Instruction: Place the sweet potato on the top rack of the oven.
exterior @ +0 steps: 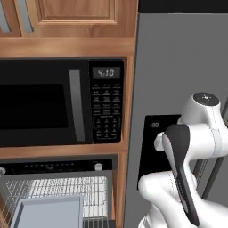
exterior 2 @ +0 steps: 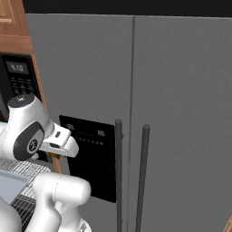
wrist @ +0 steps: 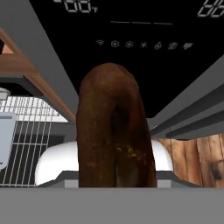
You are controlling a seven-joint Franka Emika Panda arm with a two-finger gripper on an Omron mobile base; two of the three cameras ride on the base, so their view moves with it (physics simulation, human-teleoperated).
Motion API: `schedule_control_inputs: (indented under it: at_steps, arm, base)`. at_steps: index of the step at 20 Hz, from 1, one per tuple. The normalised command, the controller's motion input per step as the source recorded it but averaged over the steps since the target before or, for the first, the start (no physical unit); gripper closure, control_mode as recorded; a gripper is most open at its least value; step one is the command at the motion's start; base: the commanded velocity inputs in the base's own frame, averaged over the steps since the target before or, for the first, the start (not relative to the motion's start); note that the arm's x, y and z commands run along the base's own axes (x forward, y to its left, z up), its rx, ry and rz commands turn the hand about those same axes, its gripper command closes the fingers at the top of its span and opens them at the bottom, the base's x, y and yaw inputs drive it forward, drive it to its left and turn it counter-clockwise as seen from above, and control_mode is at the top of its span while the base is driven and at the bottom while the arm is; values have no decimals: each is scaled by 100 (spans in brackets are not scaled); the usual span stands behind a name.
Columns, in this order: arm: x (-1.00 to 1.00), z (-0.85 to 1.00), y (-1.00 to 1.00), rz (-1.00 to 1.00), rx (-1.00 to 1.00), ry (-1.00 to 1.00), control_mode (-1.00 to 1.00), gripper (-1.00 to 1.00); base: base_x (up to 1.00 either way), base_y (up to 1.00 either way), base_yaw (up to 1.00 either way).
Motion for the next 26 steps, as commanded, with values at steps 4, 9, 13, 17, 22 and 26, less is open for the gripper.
schedule_control_inputs:
  at_steps: [4,9,13,17,22,26]
  arm:
    - [0,0,0,0,0,0,100,100]
    - [0,0,0,0,0,0,100,100]
    - [-9,0,14,0,0,-3,-100,100]
    - [-29,0,79,1,-1,-14,-100,100]
    - [-62,-13,92,0,0,-4,-100,100]
    - [-65,-33,94,0,-1,0,-100,100]
  base:
    - [4,16,0]
    - [2,2,0]
    - [-3,13,0]
    - [0,0,0]
    - [0,0,0]
    - [0,0,0]
